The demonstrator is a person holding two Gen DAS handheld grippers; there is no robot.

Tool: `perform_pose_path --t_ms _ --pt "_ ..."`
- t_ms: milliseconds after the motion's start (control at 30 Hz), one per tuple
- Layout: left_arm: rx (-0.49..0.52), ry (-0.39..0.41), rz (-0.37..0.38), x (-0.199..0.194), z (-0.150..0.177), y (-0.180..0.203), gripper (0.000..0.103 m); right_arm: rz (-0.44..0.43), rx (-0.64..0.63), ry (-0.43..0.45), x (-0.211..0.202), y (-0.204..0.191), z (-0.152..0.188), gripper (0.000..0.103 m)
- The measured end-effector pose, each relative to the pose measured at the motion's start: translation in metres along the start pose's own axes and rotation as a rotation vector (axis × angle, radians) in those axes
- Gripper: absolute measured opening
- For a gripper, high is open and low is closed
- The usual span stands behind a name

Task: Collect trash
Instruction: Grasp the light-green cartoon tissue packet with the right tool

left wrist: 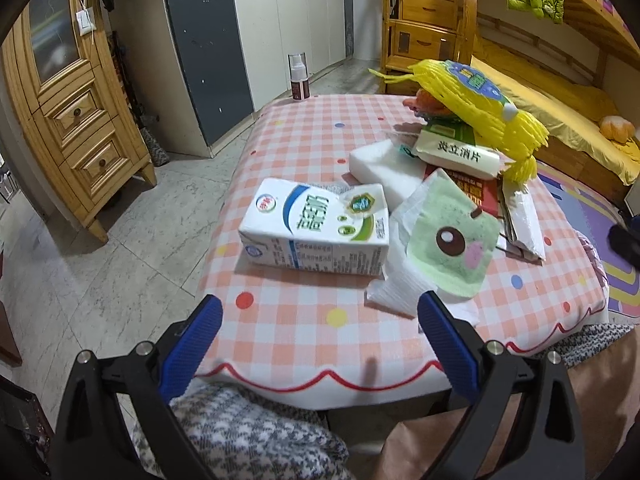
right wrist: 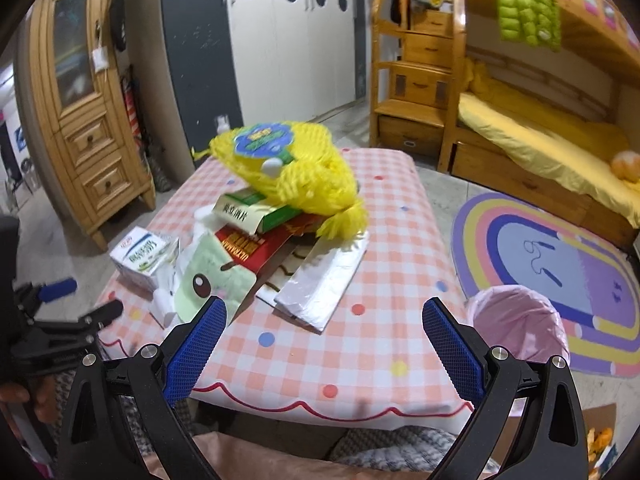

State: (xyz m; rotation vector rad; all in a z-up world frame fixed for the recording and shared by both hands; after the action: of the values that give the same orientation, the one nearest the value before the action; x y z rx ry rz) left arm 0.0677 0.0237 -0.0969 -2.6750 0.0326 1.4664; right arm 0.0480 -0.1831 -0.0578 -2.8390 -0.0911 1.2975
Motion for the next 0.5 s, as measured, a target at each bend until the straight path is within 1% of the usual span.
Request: perform_pose_path --t_ms 67,133,167,200,233,267,300,333,500 --pt "0.003 0.007 0.001 0.001 -0.003 -0.001 0.088 -0.016 -0.029 0.0 0.007 -0.009 -0.001 0.096" --pt "0.005 0.01 0.008 0.005 -0.007 -0.002 0.081 -0.006 -0.053 0.009 0.013 -0.016 -0.003 0.093" --pt "0.006 0.01 0.013 0.006 -0.008 -0.002 0.08 -0.02 -0.068 0.005 0.017 -0.021 -0.004 0.092" --pt "0.007 0.011 0.019 0.009 -0.01 -0.003 0.076 -0.034 -0.078 -0.003 0.02 -0.024 -0.006 0.087" --pt "0.008 0.011 0.019 0.011 -0.011 -0.003 0.072 -0.047 -0.091 -0.012 0.025 -0.029 -0.007 0.079" --pt "0.009 0.011 0.021 0.013 -0.012 -0.004 0.07 -0.048 -0.097 -0.023 0.03 -0.031 -0.008 0.066" --pt "0.011 0.01 0.024 0.016 -0.013 -0.004 0.067 -0.053 -0.101 -0.039 0.035 -0.033 -0.009 0.066" --pt "0.01 0.008 0.026 0.018 -0.014 -0.005 0.065 -0.076 -0.104 -0.053 0.041 -0.037 -0.01 0.066" --pt "-0.004 -0.005 0.033 0.026 -0.015 -0.012 0.064 -0.134 -0.158 -0.085 0.062 -0.059 -0.012 0.066"
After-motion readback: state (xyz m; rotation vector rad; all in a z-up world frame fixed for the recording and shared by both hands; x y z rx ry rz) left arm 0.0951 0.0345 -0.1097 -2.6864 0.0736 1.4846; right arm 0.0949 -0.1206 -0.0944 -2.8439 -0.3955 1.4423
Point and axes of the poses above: each gripper's, at about its wrist camera, not at the fingertips, and x roughly the way its jaws point, y to its right, z to its underside, the point moved 2 cm from there along x, roughly the way its jaws point, and after that the axes turned 7 degrees about -y, right-handed, at the moved point
